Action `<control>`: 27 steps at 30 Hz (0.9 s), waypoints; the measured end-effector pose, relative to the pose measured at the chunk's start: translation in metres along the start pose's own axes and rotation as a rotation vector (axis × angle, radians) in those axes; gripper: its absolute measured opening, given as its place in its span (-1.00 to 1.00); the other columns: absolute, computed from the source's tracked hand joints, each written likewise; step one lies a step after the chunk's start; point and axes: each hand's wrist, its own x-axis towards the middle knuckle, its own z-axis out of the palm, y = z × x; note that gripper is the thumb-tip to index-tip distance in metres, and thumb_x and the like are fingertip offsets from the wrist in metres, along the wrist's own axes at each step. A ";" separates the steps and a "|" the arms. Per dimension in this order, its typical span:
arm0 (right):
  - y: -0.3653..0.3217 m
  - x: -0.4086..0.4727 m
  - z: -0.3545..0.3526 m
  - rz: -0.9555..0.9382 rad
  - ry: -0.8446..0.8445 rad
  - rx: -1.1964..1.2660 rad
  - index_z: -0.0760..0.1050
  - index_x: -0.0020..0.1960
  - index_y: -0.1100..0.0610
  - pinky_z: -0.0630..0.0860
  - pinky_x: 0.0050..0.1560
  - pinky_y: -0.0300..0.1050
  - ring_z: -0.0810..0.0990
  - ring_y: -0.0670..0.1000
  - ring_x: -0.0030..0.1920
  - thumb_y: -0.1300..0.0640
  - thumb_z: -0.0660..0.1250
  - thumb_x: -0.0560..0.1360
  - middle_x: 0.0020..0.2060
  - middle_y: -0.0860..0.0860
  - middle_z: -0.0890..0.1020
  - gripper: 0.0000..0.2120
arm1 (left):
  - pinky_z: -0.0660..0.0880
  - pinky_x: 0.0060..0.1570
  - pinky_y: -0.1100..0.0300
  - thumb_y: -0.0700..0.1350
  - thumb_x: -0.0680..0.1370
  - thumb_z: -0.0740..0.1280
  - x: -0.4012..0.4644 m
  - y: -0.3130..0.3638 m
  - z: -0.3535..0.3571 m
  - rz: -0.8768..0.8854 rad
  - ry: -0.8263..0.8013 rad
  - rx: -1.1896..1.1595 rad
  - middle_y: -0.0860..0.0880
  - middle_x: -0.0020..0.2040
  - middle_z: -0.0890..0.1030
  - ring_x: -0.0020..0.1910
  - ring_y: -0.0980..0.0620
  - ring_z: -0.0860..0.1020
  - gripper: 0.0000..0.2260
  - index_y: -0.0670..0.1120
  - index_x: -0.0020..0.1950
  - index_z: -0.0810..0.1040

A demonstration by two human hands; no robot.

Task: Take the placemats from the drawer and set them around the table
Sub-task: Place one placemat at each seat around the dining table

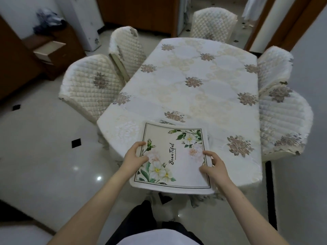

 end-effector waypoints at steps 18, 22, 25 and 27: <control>-0.116 -0.003 0.227 -0.249 -0.434 -0.138 0.47 0.17 -0.06 0.42 -0.19 -0.41 0.49 -0.23 0.04 0.39 0.31 0.38 0.11 -0.30 0.47 -0.52 | 0.35 -0.11 0.62 -0.47 0.38 0.35 -0.050 -0.085 -0.206 -0.034 0.519 -0.213 0.06 0.11 0.55 0.04 0.40 0.48 -0.57 -0.13 0.19 0.54; -0.135 -0.004 0.309 -0.273 -0.488 -0.156 0.47 0.19 -0.06 0.45 -0.13 -0.35 0.49 -0.27 0.02 0.39 0.34 0.36 0.15 -0.19 0.51 -0.49 | 0.33 -0.14 0.64 -0.51 0.37 0.34 -0.043 -0.114 -0.276 -0.022 0.589 -0.217 -0.02 0.09 0.56 -0.05 0.54 0.46 -0.58 -0.19 0.17 0.54; -0.152 -0.007 0.368 -0.275 -0.535 -0.122 0.46 0.20 -0.06 0.51 -0.19 -0.31 0.57 -0.23 -0.10 0.38 0.36 0.34 0.08 -0.09 0.59 -0.47 | 0.35 -0.13 0.62 -0.48 0.37 0.36 -0.038 -0.135 -0.332 -0.051 0.640 -0.231 0.03 0.10 0.56 0.03 0.35 0.50 -0.57 -0.14 0.16 0.56; -0.164 -0.008 0.405 -0.276 -0.560 -0.096 0.46 0.22 -0.03 0.52 -0.23 -0.33 0.60 -0.21 -0.13 0.38 0.37 0.33 0.04 -0.06 0.61 -0.46 | 0.38 -0.15 0.58 -0.48 0.38 0.36 -0.035 -0.145 -0.368 -0.066 0.664 -0.245 0.02 0.11 0.55 0.00 0.37 0.51 -0.58 -0.13 0.16 0.56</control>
